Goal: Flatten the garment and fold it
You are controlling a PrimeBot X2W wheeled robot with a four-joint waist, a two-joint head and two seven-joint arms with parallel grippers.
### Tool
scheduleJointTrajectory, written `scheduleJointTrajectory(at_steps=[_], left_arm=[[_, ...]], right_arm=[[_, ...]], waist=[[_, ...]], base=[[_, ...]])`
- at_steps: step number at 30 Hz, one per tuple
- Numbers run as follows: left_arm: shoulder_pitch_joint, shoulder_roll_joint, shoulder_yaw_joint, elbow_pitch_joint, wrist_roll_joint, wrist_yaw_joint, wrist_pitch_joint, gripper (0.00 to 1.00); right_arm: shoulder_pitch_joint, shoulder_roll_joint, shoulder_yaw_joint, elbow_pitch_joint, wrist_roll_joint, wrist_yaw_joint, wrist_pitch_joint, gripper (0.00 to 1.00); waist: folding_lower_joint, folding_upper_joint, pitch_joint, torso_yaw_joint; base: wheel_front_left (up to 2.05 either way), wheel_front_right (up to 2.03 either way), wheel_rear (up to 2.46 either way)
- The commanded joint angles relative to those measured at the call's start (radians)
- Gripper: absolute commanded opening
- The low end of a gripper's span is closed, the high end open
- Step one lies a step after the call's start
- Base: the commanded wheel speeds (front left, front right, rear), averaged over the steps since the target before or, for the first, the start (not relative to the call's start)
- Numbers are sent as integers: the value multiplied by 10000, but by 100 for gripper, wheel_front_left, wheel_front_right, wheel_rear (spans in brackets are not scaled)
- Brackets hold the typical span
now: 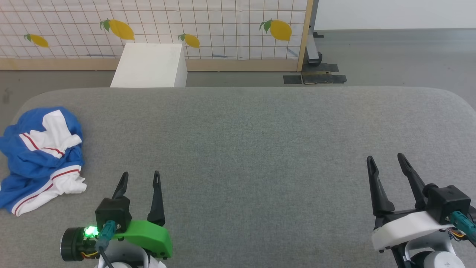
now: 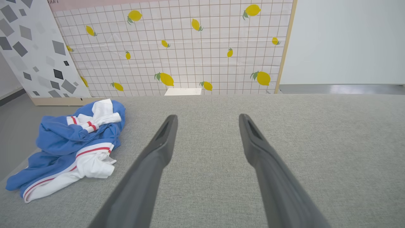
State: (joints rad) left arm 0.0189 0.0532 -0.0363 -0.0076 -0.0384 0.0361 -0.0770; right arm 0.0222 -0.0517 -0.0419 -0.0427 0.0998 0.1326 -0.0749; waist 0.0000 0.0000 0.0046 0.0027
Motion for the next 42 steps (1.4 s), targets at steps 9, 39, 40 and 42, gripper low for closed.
scheduleJointTrajectory(at_steps=[9,39,40,42], left_arm=[[-136,-12,-86,-60,-151,114,-277,100],[-189,-19,-310,-86,-295,292,-892,100],[-192,-19,-319,-82,-302,297,-914,100],[-194,-20,-336,-72,-312,307,-955,100]], right_arm=[[162,6,-81,-150,322,-8,-289,100],[362,9,-47,-227,730,-12,-907,100],[377,9,-46,-216,740,-12,-930,100],[397,10,-49,-203,766,-12,-971,100]], waist=[[0,0,17,12],[0,0,34,75],[0,0,28,78],[0,0,15,85]], base=[[0,0,0],[0,0,0],[0,0,0],[0,0,0]])
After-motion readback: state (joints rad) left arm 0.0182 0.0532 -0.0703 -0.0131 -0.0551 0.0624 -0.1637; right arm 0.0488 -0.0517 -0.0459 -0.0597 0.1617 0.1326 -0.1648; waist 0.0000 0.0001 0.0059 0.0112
